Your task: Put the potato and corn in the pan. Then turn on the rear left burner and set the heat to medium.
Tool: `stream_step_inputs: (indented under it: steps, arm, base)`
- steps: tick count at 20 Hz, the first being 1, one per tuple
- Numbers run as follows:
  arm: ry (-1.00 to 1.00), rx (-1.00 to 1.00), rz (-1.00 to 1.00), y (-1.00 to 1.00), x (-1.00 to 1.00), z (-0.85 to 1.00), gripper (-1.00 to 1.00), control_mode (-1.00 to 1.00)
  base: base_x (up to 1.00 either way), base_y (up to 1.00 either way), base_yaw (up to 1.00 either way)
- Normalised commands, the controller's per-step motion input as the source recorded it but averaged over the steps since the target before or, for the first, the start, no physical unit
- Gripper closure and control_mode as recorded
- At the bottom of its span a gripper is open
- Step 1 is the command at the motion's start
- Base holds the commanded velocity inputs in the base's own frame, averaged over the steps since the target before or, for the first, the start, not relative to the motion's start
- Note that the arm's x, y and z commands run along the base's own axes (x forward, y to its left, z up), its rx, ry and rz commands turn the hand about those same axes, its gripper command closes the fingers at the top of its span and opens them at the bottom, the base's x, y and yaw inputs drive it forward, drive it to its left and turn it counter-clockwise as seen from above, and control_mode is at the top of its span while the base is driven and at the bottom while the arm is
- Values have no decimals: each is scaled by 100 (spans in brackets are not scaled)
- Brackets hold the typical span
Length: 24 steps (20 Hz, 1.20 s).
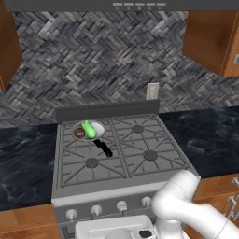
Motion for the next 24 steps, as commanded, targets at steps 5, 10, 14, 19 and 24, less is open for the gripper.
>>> stream_step_inputs:
  steps: [5,10,14,19,24]
  arm:
    - [-24,1,13,-69,0,-68,-100,-100]
    - [-17,2,6,-76,14,-99,-100,-100]
    - [-8,0,-3,-14,62,-62,-100,-100]
    - [0,0,-5,1,94,-36,-100,-100]
    - [0,0,-2,12,94,-22,-100,-100]
  base:
    - [0,0,0]
    - [0,0,0]
    - [0,0,0]
    - [0,0,0]
    - [0,0,0]
